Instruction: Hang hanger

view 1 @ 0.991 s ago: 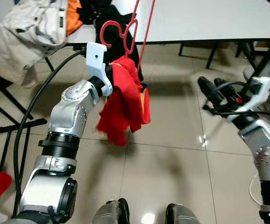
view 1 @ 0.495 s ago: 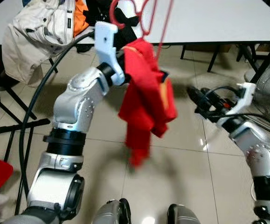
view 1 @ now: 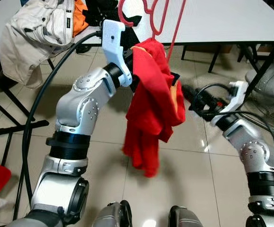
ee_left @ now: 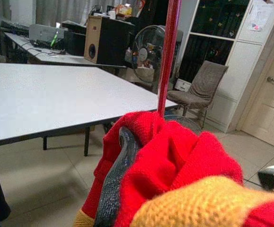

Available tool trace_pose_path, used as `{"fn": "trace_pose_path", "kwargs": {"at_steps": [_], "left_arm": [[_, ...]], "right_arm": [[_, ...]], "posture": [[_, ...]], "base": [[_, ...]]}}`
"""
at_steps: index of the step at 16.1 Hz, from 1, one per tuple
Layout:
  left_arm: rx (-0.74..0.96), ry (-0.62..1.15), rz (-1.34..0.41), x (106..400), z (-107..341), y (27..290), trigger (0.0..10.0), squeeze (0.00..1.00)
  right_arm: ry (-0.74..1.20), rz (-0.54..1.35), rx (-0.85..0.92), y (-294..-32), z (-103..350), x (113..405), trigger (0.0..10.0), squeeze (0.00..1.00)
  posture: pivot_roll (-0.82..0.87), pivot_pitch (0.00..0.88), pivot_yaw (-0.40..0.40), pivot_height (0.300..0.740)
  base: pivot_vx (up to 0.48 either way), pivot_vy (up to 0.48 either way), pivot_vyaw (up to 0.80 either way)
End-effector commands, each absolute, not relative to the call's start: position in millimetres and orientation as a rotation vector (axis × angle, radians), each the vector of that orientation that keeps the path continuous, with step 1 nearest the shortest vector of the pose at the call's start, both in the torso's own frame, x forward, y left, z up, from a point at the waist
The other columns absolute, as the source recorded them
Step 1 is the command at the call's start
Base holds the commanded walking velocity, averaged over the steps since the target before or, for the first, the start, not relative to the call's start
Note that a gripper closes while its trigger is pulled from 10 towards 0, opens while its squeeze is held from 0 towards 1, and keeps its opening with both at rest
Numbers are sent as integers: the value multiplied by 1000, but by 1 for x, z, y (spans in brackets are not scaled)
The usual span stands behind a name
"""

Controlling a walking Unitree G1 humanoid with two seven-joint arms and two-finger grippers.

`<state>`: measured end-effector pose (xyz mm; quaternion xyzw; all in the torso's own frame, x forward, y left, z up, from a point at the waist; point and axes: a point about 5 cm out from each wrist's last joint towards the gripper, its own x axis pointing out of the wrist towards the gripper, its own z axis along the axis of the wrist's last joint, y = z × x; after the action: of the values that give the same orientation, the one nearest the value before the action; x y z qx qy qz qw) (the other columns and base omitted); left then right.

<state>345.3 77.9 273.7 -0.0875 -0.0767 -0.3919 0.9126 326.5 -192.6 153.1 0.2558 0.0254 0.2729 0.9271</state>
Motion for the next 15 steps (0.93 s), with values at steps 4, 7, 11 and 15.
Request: {"fn": "trace_pose_path", "kwargs": {"at_steps": [4, 7, 11, 15], "left_arm": [[-210, -226, -867, 335, 294, 75, 10000, 0], [-234, -223, -898, 330, 296, 72, 10000, 0], [-244, -214, -926, 323, 294, 67, 10000, 0], [-266, -219, -937, 319, 298, 66, 10000, 0]], "right_arm": [[75, 567, 566, -190, 149, 331, 10000, 0], [68, 592, 584, -188, 151, 334, 10000, 0], [79, 630, 601, -178, 153, 342, 10000, 0], [144, 619, 664, -171, 142, 348, 10000, 0]], "posture": [[-217, 114, 61, 740], [-214, 111, 60, 740], [-197, 99, 45, 740], [-190, 94, 40, 740]], "base": [[0, 0, 0], [0, 0, 0], [0, 0, 0], [0, 0, 0]]}}
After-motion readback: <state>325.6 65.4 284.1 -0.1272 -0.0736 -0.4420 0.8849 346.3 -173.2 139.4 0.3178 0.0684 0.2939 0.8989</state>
